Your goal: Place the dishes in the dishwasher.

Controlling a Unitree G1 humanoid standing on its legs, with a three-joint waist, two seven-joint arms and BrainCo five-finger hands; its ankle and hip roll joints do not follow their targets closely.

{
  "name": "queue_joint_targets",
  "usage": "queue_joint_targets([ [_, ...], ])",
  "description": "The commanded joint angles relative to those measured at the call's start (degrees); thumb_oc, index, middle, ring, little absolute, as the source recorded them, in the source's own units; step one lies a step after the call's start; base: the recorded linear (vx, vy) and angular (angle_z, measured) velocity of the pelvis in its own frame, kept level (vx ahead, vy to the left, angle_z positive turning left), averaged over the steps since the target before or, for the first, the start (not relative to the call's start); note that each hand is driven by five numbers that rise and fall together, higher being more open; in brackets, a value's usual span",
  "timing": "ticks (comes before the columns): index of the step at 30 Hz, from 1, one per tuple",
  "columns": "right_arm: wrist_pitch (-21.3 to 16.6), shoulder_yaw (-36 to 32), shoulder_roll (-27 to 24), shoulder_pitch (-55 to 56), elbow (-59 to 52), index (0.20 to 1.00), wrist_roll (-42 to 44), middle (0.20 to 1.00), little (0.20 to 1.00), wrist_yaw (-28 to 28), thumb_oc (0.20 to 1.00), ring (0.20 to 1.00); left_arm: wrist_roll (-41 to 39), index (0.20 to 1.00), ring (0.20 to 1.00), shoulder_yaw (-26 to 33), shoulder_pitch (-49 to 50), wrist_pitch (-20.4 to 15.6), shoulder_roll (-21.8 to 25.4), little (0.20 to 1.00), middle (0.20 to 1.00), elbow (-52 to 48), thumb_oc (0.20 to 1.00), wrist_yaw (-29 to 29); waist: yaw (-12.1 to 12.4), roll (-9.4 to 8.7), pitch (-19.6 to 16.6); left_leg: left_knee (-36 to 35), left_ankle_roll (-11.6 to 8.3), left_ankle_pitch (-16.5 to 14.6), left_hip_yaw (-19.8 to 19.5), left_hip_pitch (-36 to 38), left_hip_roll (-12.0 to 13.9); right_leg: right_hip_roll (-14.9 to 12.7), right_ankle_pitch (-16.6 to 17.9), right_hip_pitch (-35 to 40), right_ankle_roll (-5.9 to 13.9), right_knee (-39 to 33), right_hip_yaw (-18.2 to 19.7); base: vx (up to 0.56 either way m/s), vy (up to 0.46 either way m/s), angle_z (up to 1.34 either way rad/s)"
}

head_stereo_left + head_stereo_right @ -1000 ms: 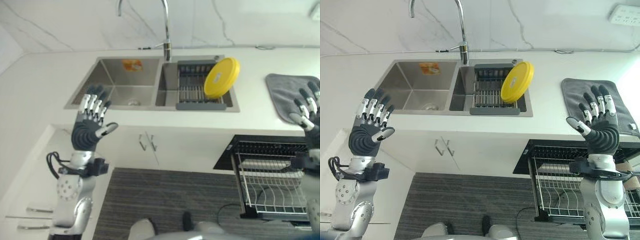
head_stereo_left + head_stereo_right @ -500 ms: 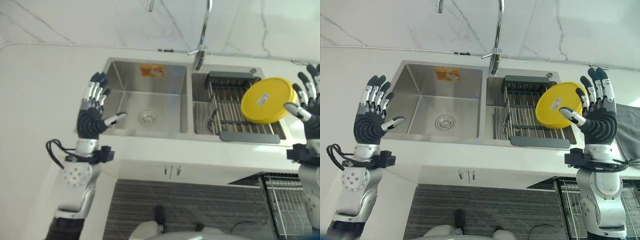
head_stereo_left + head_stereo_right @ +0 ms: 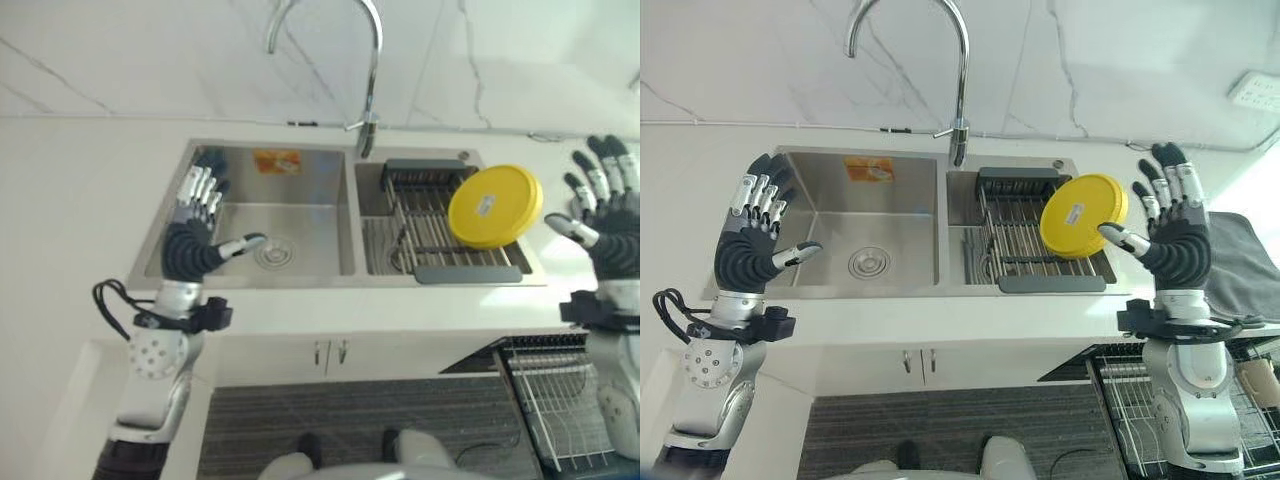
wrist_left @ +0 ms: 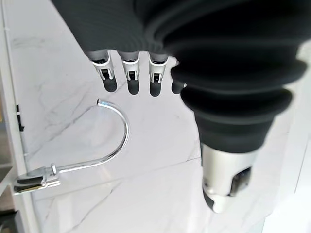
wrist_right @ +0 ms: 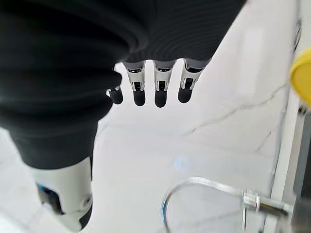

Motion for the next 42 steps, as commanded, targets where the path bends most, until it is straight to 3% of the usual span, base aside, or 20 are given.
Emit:
queue_joint_targets([
  [1,-4.03,-0.84,-2.59,-4.85,-0.09,1.0,-0.11,1.0,1.0,2.47,1.0,1.0,3.28,1.0,1.0,0.16,-2.72,-2.03,1.02,1.0,1.0,-2.92,1.0,2.19,-0.84,0.86,-0.39,0.17,-3.5,-3.65,-7.93,1.04,1.53,-0.95,3.98,5.21,2.18,-5.98,0.66,0.08,-0.224,-0.15],
  [5,-2.22,0.39,-3.86,-7.15,0.82,1.0,2.35,1.0,1.0,6.0,1.0,1.0,2.8,1.0,1.0,0.11,-2.65,-1.81,1.24,1.0,1.0,-2.91,1.0,1.61,-0.99,0.25,-0.38,0.17,-3.93,-5.62,-7.33,2.82,2.86,-1.86,7.34,3.67,3.53,-9.19,1.5,0.09,-0.368,0.0],
  [8,-2.17,0.57,-5.0,-7.43,1.68,1.0,4.01,1.0,1.0,6.81,1.0,1.0,-0.13,1.0,1.0,0.94,-1.7,-1.94,1.65,1.0,1.0,-2.75,1.0,0.83,-0.69,-0.25,-0.88,0.17,-4.76,-5.72,-6.03,3.72,5.24,-0.69,5.96,5.08,4.17,-11.17,-0.63,0.08,-0.546,0.23],
  [15,1.91,-0.4,-3.16,-6.99,1.36,1.0,6.54,1.0,1.0,6.1,1.0,1.0,-2.69,1.0,1.0,1.92,-0.33,-0.66,1.24,1.0,1.0,-2.45,1.0,-2.46,-2.72,1.22,-2.79,0.17,-8.17,-2.11,-0.4,4.28,11.46,4.21,2.13,8.85,0.42,-12.64,0.02,0.08,-0.417,0.11],
  [19,3.92,-1.39,-3.54,-5.97,1.59,1.0,6.0,1.0,1.0,5.72,1.0,1.0,-4.46,1.0,1.0,2.78,1.26,-2.1,0.61,1.0,1.0,-2.29,1.0,-3.79,-2.32,1.69,-2.44,2.61,-8.76,-1.73,-1.63,2.92,10.53,5.22,1.48,9.75,-0.67,-12.64,0.48,0.05,-0.15,0.19],
  [22,2.24,-1.42,-3.16,-6.1,2.76,1.0,5.42,1.0,1.0,2.66,1.0,1.0,-3.96,1.0,1.0,1.81,0.22,-3.33,0.29,1.0,1.0,-1.51,1.0,-4.89,-2.94,2.22,-1.81,0.19,-9.5,0.92,0.37,1.76,11.71,4.41,1.27,9.87,-0.31,-12.64,-2.18,-0.03,0.063,0.25],
  [25,2.76,-1.96,-2.5,-7.39,4.76,1.0,8.84,1.0,1.0,1.47,1.0,1.0,-1.4,1.0,1.0,0.59,-1.15,-4.16,0.43,1.0,1.0,-0.66,1.0,-2.93,-3.02,2.67,-1.98,0.17,-9.61,0.43,-2.2,0.68,11.22,3.64,1.12,9.85,-0.13,-12.64,-2.86,-0.04,0.137,0.47],
  [29,4.38,-1.35,-0.45,-8.75,6.28,1.0,8.91,1.0,1.0,0.47,1.0,1.0,-1.16,1.0,1.0,0.75,-2.58,-3.37,1.06,1.0,1.0,0.53,1.0,-2.03,-2.55,2.73,-2.78,0.17,-9.44,-0.35,-2.17,0.92,10.71,2.02,1.23,10.36,0.74,-12.64,-4.94,0.02,0.177,0.1],
  [32,3.39,-1.41,-0.29,-10.24,9.58,1.0,6.48,1.0,1.0,-2.26,1.0,1.0,-0.66,1.0,1.0,0.99,-3.44,-2.71,1.24,1.0,1.0,1.19,1.0,-1.65,-1.79,2.24,-3.1,0.17,-8.89,-1.26,-1.88,1.75,10.18,1.26,1.54,10.72,1.47,-12.51,-5.4,0.03,0.098,0.06],
  [38,2.58,-1.29,-0.59,-12.07,15.22,1.0,2.74,1.0,1.0,-9.24,1.0,1.0,-0.67,1.0,1.0,0.78,-3.97,-2.62,1.77,1.0,1.0,2.19,1.0,-0.64,-0.73,1.41,-3.27,0.17,-8.12,-2.22,-1.98,2.4,9.59,0.97,1.64,11.23,1.87,-12.58,-5.0,0.02,0.016,0.0],
  [42,2.87,-1.98,-1.28,-13.02,18.74,1.0,3.47,1.0,1.0,-10.95,1.0,1.0,-0.78,1.0,1.0,0.46,-3.88,-1.99,2.02,1.0,1.0,2.23,1.0,-0.88,-0.27,0.95,-3.5,0.17,-7.85,-2.43,-1.85,2.7,9.66,1.3,1.42,11.64,1.71,-12.64,-4.43,0.04,-0.012,-0.04],
])
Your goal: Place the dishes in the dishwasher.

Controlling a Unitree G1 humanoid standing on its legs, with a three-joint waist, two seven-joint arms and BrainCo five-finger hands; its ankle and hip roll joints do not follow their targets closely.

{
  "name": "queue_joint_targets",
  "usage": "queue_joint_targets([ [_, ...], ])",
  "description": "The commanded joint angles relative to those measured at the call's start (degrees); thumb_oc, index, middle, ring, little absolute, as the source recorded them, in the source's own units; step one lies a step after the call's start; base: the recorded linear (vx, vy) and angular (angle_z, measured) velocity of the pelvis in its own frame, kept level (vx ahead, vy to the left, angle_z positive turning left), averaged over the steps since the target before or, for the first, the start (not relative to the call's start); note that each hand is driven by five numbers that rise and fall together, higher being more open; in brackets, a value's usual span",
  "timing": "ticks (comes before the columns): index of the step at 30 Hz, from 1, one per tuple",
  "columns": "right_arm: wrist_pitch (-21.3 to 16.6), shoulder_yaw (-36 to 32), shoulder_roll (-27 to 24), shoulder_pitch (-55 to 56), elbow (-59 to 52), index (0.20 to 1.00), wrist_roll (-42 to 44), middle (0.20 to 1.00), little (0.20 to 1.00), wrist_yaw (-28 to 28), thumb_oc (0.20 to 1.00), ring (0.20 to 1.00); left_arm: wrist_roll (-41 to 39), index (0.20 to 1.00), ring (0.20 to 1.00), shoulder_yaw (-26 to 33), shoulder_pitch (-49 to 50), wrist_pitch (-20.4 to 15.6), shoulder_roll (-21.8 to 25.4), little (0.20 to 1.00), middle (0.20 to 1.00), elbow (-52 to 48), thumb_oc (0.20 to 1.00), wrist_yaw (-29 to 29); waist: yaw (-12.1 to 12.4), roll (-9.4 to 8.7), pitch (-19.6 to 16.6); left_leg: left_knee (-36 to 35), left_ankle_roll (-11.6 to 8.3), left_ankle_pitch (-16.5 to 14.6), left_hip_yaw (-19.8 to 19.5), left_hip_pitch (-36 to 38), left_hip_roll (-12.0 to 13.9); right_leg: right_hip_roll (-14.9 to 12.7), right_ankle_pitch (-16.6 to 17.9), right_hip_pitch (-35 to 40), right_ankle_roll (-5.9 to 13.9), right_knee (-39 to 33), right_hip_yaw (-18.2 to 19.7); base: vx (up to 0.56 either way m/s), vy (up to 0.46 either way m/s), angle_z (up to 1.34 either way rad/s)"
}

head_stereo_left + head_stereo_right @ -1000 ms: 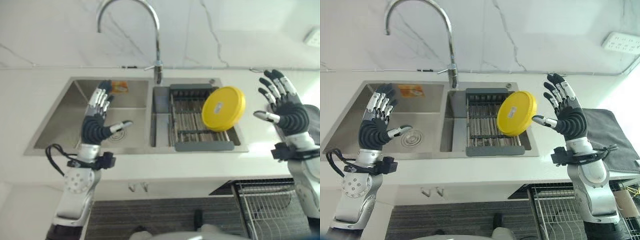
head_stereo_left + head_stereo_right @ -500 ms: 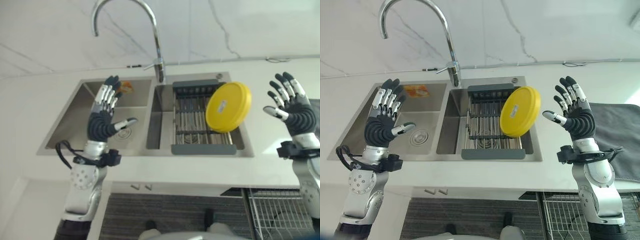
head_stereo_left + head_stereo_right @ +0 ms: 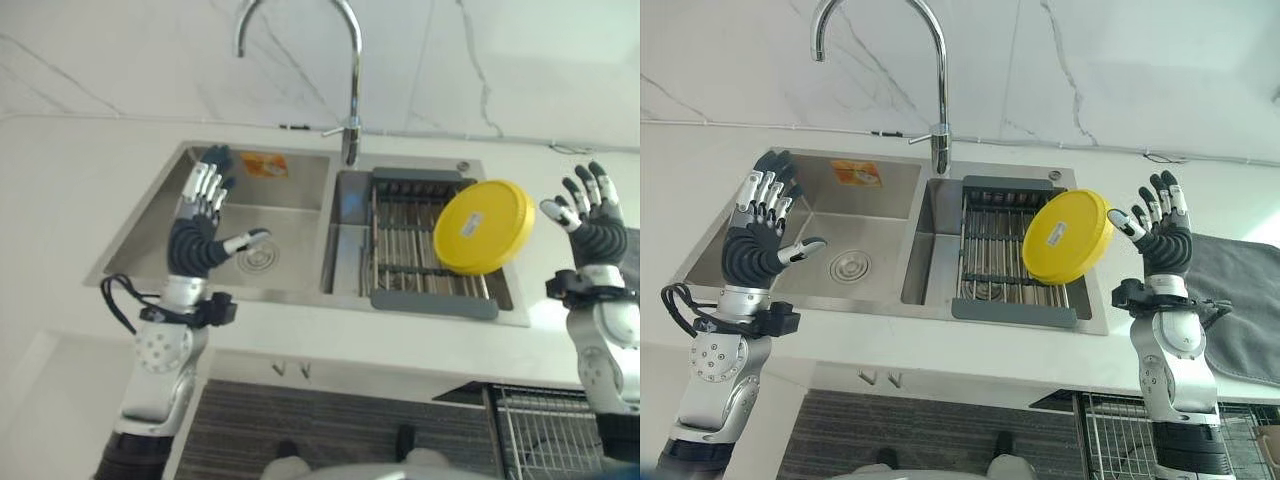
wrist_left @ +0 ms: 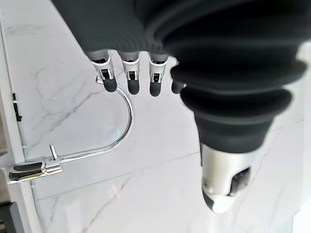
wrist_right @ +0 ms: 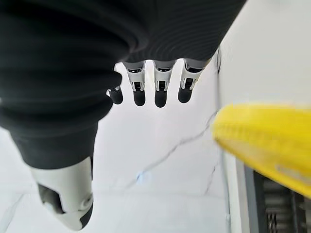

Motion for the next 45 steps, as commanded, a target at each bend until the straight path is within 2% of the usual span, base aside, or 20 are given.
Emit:
queue_joint_targets([
  [1,-3.52,-2.3,-2.19,-4.1,-0.5,1.0,-0.94,1.0,1.0,-1.59,1.0,1.0,1.08,1.0,1.0,1.51,-3.11,-1.8,2.84,1.0,1.0,0.99,1.0,0.34,-0.17,-1.1,-3.11,-0.04,1.84,-3.66,0.69,1.61,0.62,-1.01,-4.18,2.05,2.37,0.13,3.39,0.03,-0.014,-0.03],
  [5,-3.46,-2.32,-2.48,-4.63,1.45,1.0,-1.97,1.0,1.0,-2.27,1.0,1.0,1.07,1.0,1.0,1.21,-3.06,-1.51,2.69,1.0,1.0,1.28,1.0,-0.01,0.18,-1.13,-3.37,-0.04,1.87,-3.69,0.78,1.73,0.68,-0.84,-4.52,2.44,2.15,0.13,3.38,0.04,-0.009,-0.01],
  [12,-0.79,-2.36,-3.39,-4.59,4.81,1.0,-1.32,1.0,1.0,-0.56,1.0,1.0,0.75,1.0,1.0,1.52,-2.3,-1.49,2.69,1.0,1.0,1.58,1.0,-0.34,0.46,-1.17,-4.05,-0.04,1.7,-3.58,0.86,1.77,0.84,-0.52,-5.04,2.84,1.84,0.13,3.37,0.03,-0.002,-0.01],
  [15,2.98,-2.1,-3.62,-4.36,6.43,1.0,0.24,1.0,1.0,2.12,1.0,1.0,0.71,1.0,1.0,1.71,-2.22,-1.25,2.58,1.0,1.0,1.7,1.0,-0.67,0.53,-1.41,-3.96,-0.04,1.57,-3.43,0.83,1.67,0.99,-0.32,-5.15,2.9,1.72,0.13,3.42,0.0,0.0,0.0],
  [31,12.06,-0.78,-5.37,-5.7,11.22,1.0,2.11,1.0,1.0,1.28,1.0,1.0,-0.64,1.0,1.0,1.59,-1.87,0.75,2.6,1.0,1.0,2.23,1.0,-0.25,1.15,-1.84,-3.88,-0.04,1.42,-3.15,1.22,1.63,1.28,-0.04,-5.3,3.3,1.66,0.13,3.22,0.0,0.0,0.0],
  [37,13.99,-0.48,-5.55,-6.04,11.4,1.0,3.52,1.0,1.0,1.89,1.0,1.0,-0.58,1.0,1.0,1.72,-1.77,1.16,2.79,1.0,1.0,2.15,1.0,-0.1,1.26,-1.95,-3.98,-0.04,1.42,-3.12,1.39,1.73,1.32,0.05,-5.34,3.46,1.61,0.13,3.13,0.0,0.0,0.0],
  [45,14.64,0.53,-5.68,-6.64,10.83,1.0,3.91,1.0,1.0,3.79,1.0,1.0,-0.42,1.0,1.0,1.56,-1.89,1.44,2.83,1.0,1.0,1.79,1.0,0.26,1.4,-1.96,-3.96,-0.04,1.42,-3.04,1.5,1.71,1.29,0.06,-5.39,3.53,1.6,0.13,2.97,0.0,0.0,0.0],
])
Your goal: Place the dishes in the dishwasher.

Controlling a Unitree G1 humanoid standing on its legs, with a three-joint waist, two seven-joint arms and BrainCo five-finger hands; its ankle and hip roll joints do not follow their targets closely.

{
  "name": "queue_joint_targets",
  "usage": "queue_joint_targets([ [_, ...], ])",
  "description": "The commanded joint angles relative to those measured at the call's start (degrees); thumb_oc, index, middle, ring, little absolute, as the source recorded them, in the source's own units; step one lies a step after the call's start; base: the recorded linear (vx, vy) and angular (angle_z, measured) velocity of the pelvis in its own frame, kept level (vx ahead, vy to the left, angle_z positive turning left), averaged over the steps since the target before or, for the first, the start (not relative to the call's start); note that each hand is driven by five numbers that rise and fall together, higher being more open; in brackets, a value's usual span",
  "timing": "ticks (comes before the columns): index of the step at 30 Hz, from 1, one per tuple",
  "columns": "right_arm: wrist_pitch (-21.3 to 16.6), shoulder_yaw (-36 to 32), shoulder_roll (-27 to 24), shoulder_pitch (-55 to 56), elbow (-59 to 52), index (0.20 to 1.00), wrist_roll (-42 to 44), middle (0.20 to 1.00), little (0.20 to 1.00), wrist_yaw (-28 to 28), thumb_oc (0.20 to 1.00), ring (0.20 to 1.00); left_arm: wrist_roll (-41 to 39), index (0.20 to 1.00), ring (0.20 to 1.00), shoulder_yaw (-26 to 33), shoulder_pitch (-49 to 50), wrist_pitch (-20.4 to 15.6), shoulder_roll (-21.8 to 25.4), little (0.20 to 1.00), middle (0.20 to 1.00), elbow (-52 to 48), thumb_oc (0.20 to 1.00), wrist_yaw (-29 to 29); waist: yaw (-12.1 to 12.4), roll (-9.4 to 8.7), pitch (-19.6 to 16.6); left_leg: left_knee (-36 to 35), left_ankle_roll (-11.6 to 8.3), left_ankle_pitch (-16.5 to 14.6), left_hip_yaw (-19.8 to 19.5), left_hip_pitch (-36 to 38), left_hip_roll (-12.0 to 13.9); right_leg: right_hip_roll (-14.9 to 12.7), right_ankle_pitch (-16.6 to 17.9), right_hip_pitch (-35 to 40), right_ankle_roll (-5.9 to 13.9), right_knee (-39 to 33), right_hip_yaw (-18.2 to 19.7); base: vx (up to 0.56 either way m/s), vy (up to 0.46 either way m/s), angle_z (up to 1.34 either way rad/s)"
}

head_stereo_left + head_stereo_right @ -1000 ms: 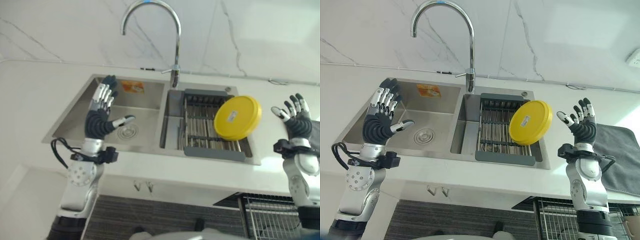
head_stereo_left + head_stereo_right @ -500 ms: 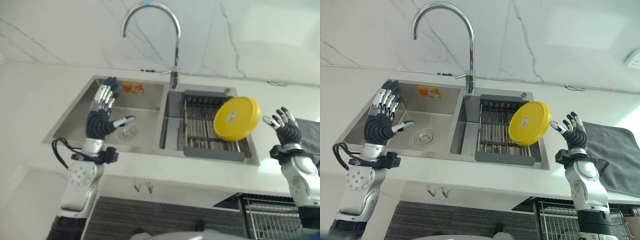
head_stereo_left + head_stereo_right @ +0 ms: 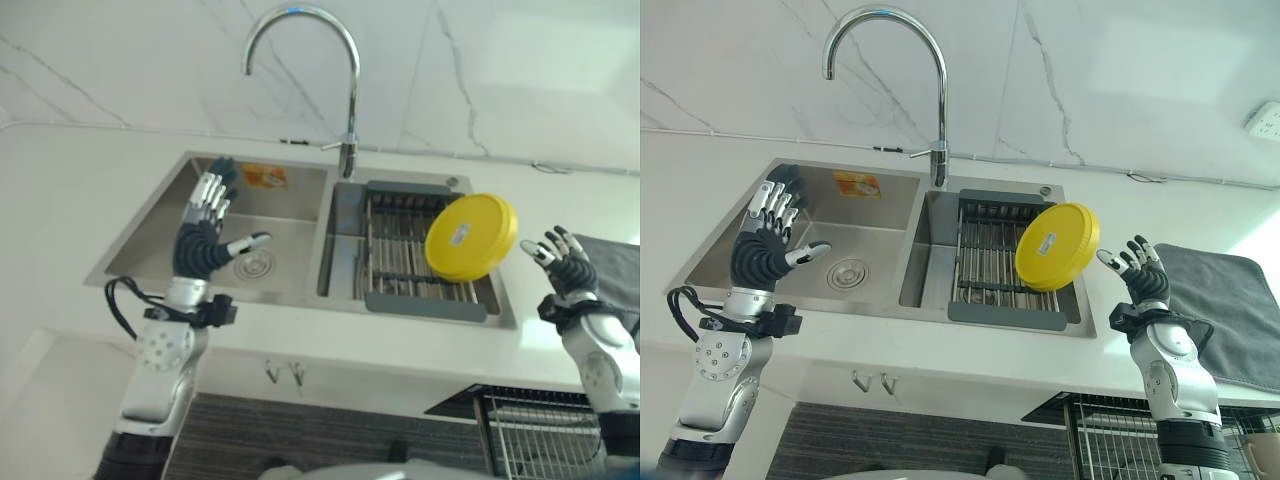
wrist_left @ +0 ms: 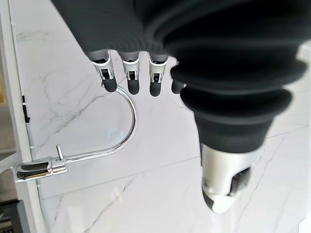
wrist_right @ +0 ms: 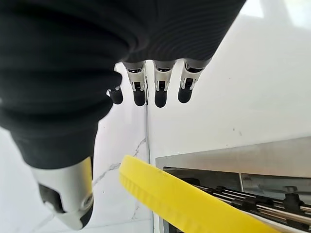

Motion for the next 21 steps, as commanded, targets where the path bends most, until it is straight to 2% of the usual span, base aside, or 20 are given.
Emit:
queue_joint_targets([
  [1,-1.74,0.5,-4.43,-6.48,1.11,1.0,1.11,1.0,1.0,1.69,1.0,1.0,-0.22,1.0,1.0,1.58,-2.19,-1.62,2.67,1.0,1.0,-0.08,1.0,0.68,0.92,-0.66,-1.08,-0.04,1.83,-3.31,1.36,1.48,0.48,-0.88,-5.7,3.57,1.93,0.13,2.56,0.0,0.0,0.0],
  [8,-2.09,1.93,-5.38,-6.57,-1.37,1.0,-0.26,1.0,1.0,5.81,1.0,1.0,-0.2,1.0,1.0,2.13,-1.48,-1.87,2.73,1.0,1.0,0.02,1.0,0.45,1.05,-0.87,-1.21,-0.04,1.85,-3.21,1.46,1.42,0.42,-0.6,-5.83,3.61,1.81,0.13,2.61,0.0,0.0,0.0],
  [19,-1.55,3.53,-5.2,-8.05,-0.93,1.0,1.09,1.0,1.0,6.67,1.0,1.0,-0.52,1.0,1.0,1.23,-2.26,-1.79,2.91,1.0,1.0,0.22,1.0,0.21,1.37,-0.64,-1.09,-0.04,1.87,-3.2,1.3,1.54,0.28,-0.57,-6.08,3.97,1.71,0.13,2.5,0.0,0.0,0.0],
  [21,-1.12,3.67,-5.46,-8.37,-0.8,1.0,3.19,1.0,1.0,7.5,1.0,1.0,-3.25,1.0,1.0,1.15,-2.36,-1.05,2.96,1.0,1.0,0.27,1.0,-0.64,1.44,-0.64,-1.13,-0.04,1.9,-3.21,1.23,1.54,0.22,-0.59,-6.09,3.98,1.74,0.13,2.49,0.0,0.0,0.0],
])
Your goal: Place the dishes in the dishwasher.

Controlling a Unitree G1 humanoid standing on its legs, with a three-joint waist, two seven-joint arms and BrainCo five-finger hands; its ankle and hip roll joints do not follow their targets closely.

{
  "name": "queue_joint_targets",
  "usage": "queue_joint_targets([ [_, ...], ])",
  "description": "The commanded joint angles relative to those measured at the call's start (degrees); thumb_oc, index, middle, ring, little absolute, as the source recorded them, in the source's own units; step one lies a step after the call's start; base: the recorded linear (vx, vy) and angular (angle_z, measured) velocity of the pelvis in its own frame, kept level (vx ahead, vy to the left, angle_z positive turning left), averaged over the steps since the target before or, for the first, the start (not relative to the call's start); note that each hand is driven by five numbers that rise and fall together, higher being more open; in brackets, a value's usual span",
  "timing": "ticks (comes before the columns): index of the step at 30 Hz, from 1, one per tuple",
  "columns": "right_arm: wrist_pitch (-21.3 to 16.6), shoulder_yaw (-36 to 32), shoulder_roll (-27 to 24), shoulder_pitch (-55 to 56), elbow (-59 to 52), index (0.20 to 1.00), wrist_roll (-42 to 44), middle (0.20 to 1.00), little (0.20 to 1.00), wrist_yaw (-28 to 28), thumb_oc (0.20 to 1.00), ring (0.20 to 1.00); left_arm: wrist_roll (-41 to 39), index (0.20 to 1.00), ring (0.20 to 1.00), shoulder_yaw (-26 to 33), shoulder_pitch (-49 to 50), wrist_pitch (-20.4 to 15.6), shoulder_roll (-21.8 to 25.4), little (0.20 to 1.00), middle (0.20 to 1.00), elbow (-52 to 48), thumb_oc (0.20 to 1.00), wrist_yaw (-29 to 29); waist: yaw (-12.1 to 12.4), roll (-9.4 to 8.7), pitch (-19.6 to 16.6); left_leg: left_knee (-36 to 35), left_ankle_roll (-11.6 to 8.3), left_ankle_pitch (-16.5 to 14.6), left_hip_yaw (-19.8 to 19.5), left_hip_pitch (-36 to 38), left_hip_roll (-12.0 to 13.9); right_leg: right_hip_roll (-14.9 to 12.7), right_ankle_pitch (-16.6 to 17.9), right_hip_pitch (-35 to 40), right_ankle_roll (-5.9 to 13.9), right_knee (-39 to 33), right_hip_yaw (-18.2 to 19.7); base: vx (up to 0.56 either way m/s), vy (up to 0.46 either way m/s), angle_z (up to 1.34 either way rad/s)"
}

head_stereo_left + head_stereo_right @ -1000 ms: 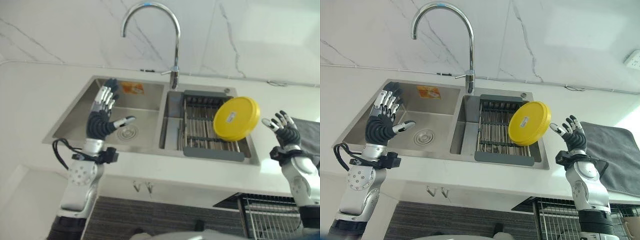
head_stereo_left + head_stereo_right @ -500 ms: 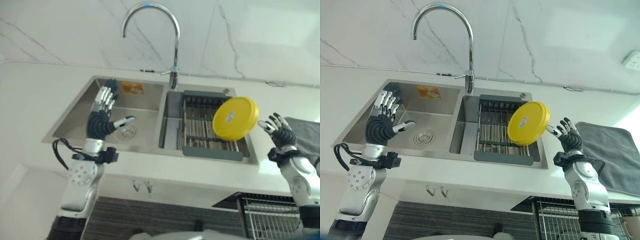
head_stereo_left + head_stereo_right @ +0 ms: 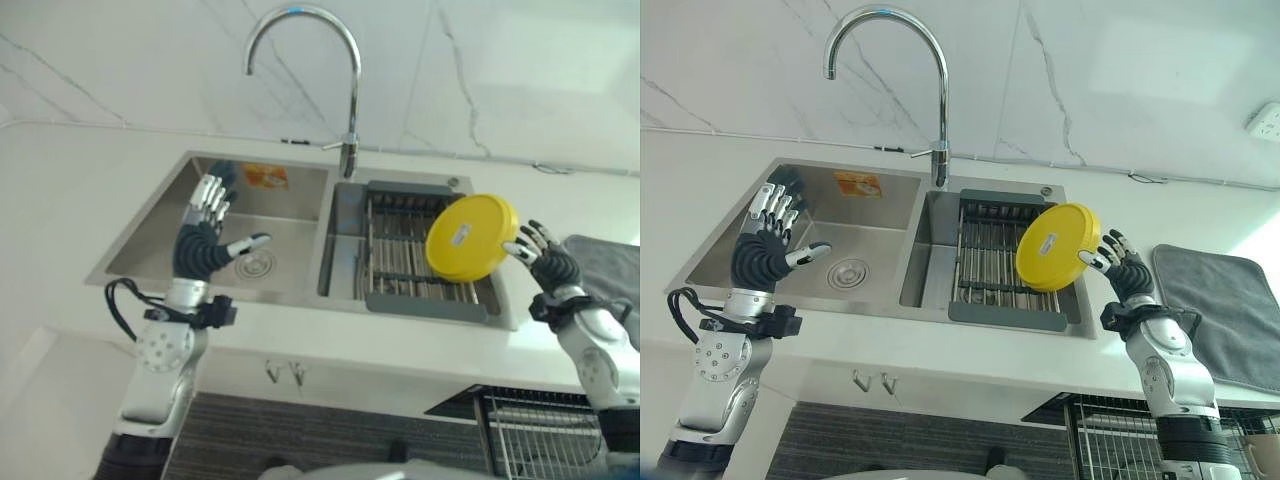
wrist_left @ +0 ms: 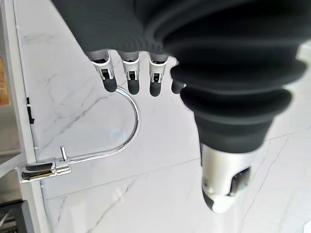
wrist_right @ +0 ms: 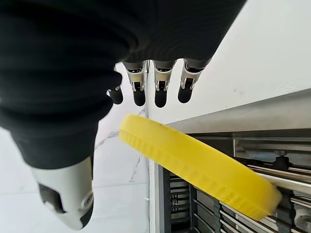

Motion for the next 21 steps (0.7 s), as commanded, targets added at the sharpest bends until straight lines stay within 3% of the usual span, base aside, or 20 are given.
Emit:
queue_joint_targets([
  [1,-2.03,0.25,-3.73,-6.5,-0.18,1.0,4.01,1.0,1.0,1.75,1.0,1.0,-3.95,1.0,1.0,1.04,-2.6,-1.36,2.7,1.0,1.0,0.14,1.0,-0.64,1.31,-0.62,-1.15,-0.04,1.92,-3.21,1.21,1.56,0.18,-0.6,-6.11,3.99,1.7,0.13,2.49,0.0,0.0,0.0],
  [9,-1.18,1.96,-2.02,-7.52,0.77,1.0,10.5,1.0,1.0,5.2,1.0,1.0,-3.0,1.0,1.0,0.61,-2.78,-2.08,1.92,1.0,1.0,0.54,1.0,-0.8,1.95,-0.64,-1.39,-0.04,1.94,-3.32,0.79,1.74,-0.05,-0.71,-6.37,4.52,1.58,0.13,2.15,0.02,0.006,0.0],
  [21,-0.88,1.36,-2.2,-6.99,0.66,1.0,11.4,1.0,1.0,5.05,1.0,1.0,-2.73,1.0,1.0,1.23,-1.55,-2.02,2.42,1.0,1.0,0.4,1.0,-0.98,2.31,-0.97,-1.33,-0.04,2.21,-3.49,0.35,1.59,-0.39,-0.76,-6.36,4.7,1.68,0.13,2.17,0.01,0.0,0.0],
])
